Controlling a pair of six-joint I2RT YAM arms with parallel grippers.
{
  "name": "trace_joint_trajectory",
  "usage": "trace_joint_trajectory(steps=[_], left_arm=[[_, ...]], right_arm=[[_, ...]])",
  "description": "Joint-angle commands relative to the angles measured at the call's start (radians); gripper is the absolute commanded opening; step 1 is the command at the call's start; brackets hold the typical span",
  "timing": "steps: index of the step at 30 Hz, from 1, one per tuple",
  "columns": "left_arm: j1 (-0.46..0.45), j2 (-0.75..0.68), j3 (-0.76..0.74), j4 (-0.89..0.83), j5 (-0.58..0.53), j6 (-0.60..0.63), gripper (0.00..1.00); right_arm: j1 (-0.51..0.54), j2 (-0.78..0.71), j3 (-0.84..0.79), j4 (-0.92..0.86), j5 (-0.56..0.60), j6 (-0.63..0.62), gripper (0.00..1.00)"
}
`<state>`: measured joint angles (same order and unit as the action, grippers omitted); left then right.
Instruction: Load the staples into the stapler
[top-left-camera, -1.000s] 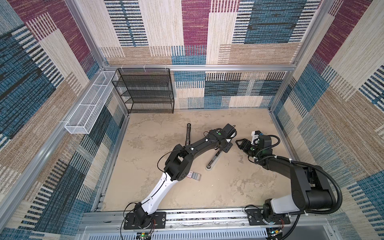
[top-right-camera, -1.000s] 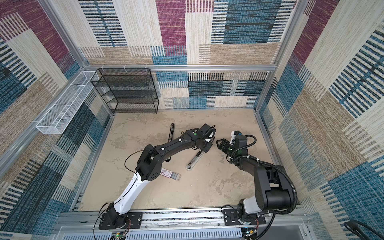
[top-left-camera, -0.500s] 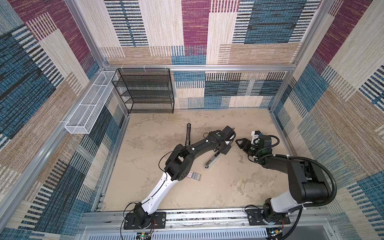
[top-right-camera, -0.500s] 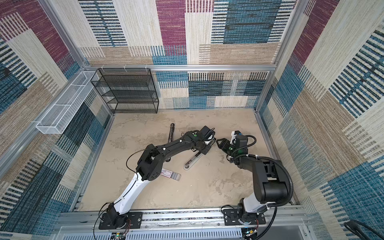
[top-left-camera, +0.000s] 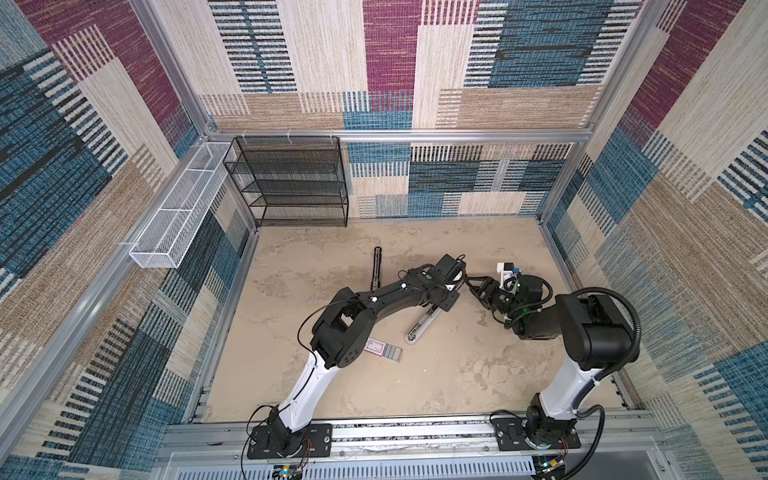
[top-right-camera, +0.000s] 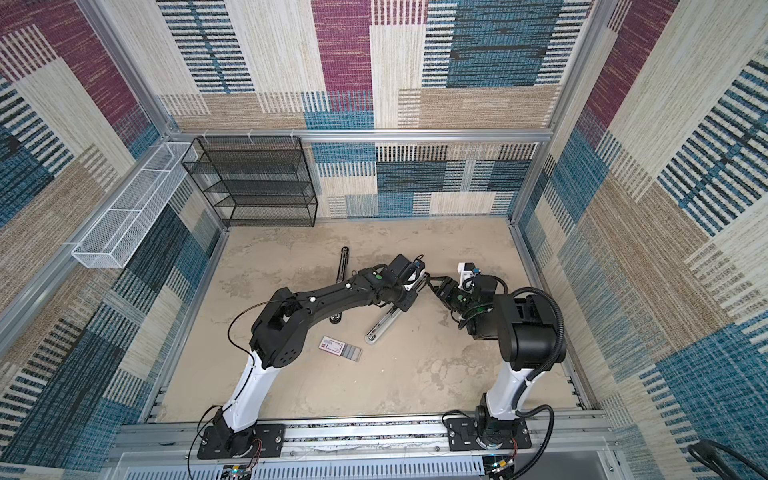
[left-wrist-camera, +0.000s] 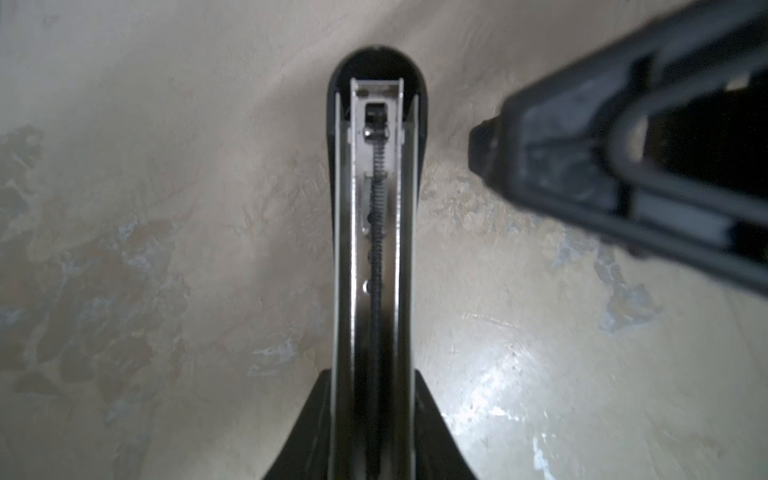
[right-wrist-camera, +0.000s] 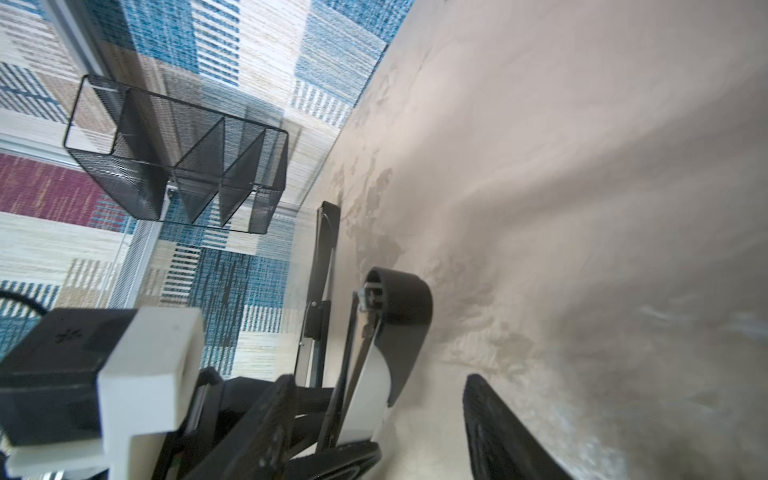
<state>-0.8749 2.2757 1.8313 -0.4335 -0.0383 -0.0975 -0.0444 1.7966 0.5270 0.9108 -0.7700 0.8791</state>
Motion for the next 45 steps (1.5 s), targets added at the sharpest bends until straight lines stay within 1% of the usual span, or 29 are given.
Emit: trace_joint_trajectory(steps=[1,4,8,11,14,17,19,22,25,29,31,33,34,39,43,45], left_arm=[[-0.002,-0.009,0.0,0.055,0.021,-0.014,0.0],[-0.004,-0.014,-0.006,0.061,0.029,-0.016,0.0],[-0.007,-0.009,0.0,0.064,0.043,-0.013,0.0],[-0.009,0.002,0.004,0.061,0.048,-0.008,0.0],[-0.012,0.009,0.01,0.062,0.06,-0.01,0.0],[-0.017,0.014,0.016,0.061,0.06,-0.01,0.0],[-0.019,0.014,0.021,0.059,0.057,-0.009,0.0],[-0.022,0.013,0.021,0.058,0.054,-0.007,0.0],[-0.024,0.017,0.024,0.054,0.046,-0.008,0.0],[-0.024,0.005,0.019,0.038,0.03,-0.016,0.23],[-0.024,-0.019,0.001,0.029,0.021,-0.021,0.3],[-0.023,-0.068,-0.044,0.023,0.018,-0.03,0.33],[-0.023,-0.105,-0.091,0.037,0.011,-0.034,0.33],[-0.021,-0.352,-0.409,0.16,-0.012,-0.05,0.37],[-0.022,-0.522,-0.628,0.23,0.011,-0.07,0.37],[-0.021,-0.574,-0.707,0.256,0.036,-0.079,0.37]], right_arm=[[0.001,0.04,0.012,0.109,-0.052,0.05,0.67],[0.001,0.09,0.018,0.157,-0.065,0.077,0.66],[0.001,0.129,0.031,0.234,-0.093,0.12,0.61],[0.001,0.138,0.041,0.254,-0.112,0.128,0.58],[0.001,0.153,0.051,0.264,-0.123,0.134,0.57],[0.0,0.174,0.061,0.277,-0.126,0.149,0.55],[0.0,0.187,0.065,0.287,-0.128,0.155,0.5],[0.001,0.2,0.07,0.299,-0.13,0.163,0.47],[0.001,0.214,0.076,0.31,-0.134,0.169,0.38],[0.001,0.215,0.077,0.303,-0.12,0.152,0.31],[0.001,0.217,0.083,0.299,-0.117,0.139,0.3],[0.0,0.215,0.087,0.296,-0.116,0.128,0.29],[0.0,0.216,0.092,0.288,-0.115,0.121,0.29],[-0.003,0.218,0.111,0.26,-0.115,0.105,0.28],[-0.006,0.216,0.119,0.243,-0.109,0.093,0.27],[-0.006,0.223,0.125,0.241,-0.113,0.094,0.27]])
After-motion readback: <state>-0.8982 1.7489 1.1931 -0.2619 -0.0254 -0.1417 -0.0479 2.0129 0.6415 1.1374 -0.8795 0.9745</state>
